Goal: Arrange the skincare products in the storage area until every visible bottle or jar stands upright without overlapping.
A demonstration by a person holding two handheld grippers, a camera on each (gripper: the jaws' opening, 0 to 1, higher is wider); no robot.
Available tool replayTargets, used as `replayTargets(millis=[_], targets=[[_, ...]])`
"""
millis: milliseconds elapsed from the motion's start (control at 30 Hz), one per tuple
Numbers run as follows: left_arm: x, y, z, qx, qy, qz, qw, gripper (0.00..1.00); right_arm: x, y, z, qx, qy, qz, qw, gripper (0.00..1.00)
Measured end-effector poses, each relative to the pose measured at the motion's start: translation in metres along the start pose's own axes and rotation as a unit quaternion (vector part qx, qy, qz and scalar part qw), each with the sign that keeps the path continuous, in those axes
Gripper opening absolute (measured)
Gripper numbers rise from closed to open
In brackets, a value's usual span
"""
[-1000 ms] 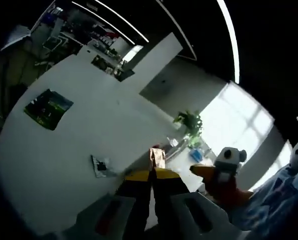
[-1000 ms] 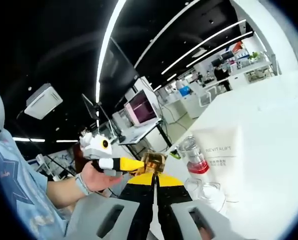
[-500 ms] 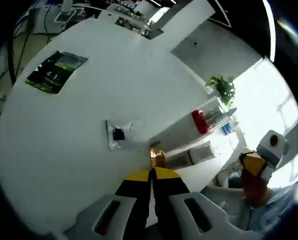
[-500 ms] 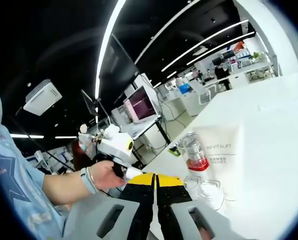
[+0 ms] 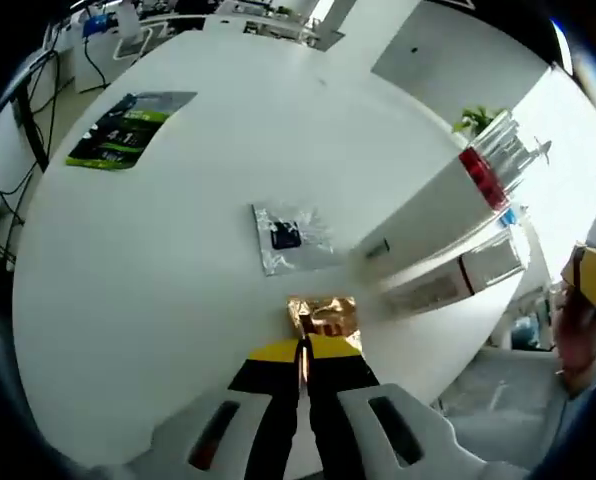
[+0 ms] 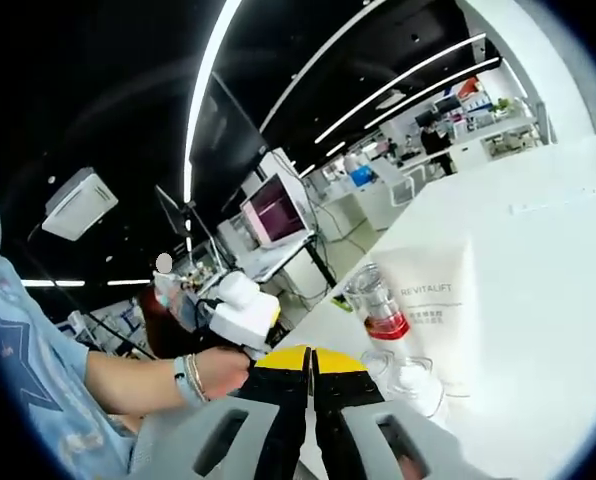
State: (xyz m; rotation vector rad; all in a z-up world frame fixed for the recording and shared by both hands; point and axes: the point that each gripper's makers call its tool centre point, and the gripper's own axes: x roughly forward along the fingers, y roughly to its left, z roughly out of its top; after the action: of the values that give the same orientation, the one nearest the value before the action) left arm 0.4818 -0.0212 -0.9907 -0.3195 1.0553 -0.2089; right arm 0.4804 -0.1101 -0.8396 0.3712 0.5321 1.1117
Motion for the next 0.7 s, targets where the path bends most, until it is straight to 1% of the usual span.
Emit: replayTargets(millis=[67, 167, 200, 233, 267, 333, 433, 500, 533, 567, 600, 633, 667, 700], targets=[[0.001, 0.001, -0.002, 0.006, 0.005, 0.004, 1.0, 0.0, 0.001, 0.0, -0.001, -0.002, 0.002, 0.0, 1.0, 0.0], [0.0, 0.002, 0.0, 0.017, 0.0, 0.008, 0.9998, 0.01, 0.001, 0.001, -0.002, -0.008, 0.006, 0.001, 0.9999, 0.0], [0.0, 0.003, -0.001, 0.016, 0.003, 0.012, 0.9998, 0.0, 0.001, 0.001, -0.003, -0.01, 0.007, 0.001, 0.9999, 0.0], [-0.001, 0.007, -0.002, 0.011, 0.009, 0.022, 0.9997, 0.0, 0.001, 0.002, -0.003, -0.011, 0.007, 0.001, 0.9999, 0.0], [-0.001, 0.005, -0.004, 0.01, 0.016, 0.017, 0.9997, 0.0, 0.001, 0.001, -0.003, -0.013, 0.008, 0.0, 0.9999, 0.0], [-0.002, 0.006, -0.004, 0.009, 0.015, 0.016, 0.9997, 0.0, 0.001, 0.001, -0.003, -0.012, 0.008, -0.001, 0.9999, 0.0], [-0.007, 0.008, 0.001, 0.008, 0.001, 0.021, 0.9998, 0.0, 0.002, 0.0, -0.004, -0.009, 0.009, 0.0, 0.9999, 0.0], [-0.009, 0.006, 0.01, 0.035, -0.024, 0.016, 0.999, 0.01, 0.002, 0.001, -0.005, -0.009, 0.011, 0.0, 0.9999, 0.0], [-0.011, -0.001, 0.02, 0.07, -0.051, 0.005, 0.9962, 0.02, 0.002, 0.001, -0.005, -0.008, 0.012, 0.002, 0.9999, 0.0], [-0.013, -0.007, 0.026, 0.099, -0.07, -0.004, 0.9926, 0.05, 0.003, 0.002, -0.006, -0.007, 0.013, 0.003, 0.9999, 0.0], [-0.015, -0.019, 0.033, 0.151, -0.093, -0.017, 0.9841, 0.09, 0.003, 0.002, -0.006, -0.005, 0.014, 0.004, 0.9999, 0.0], [-0.015, -0.027, 0.034, 0.185, -0.102, -0.023, 0.9772, 0.13, 0.003, 0.002, -0.006, -0.004, 0.015, 0.005, 0.9999, 0.0], [-0.014, -0.037, 0.032, 0.234, -0.105, -0.035, 0.966, 0.2, 0.003, 0.002, -0.007, -0.002, 0.016, 0.006, 0.9999, 0.0], [-0.012, -0.042, 0.028, 0.257, -0.101, -0.039, 0.9603, 0.25, 0.003, 0.002, -0.007, -0.001, 0.016, 0.006, 0.9999, 0.0]])
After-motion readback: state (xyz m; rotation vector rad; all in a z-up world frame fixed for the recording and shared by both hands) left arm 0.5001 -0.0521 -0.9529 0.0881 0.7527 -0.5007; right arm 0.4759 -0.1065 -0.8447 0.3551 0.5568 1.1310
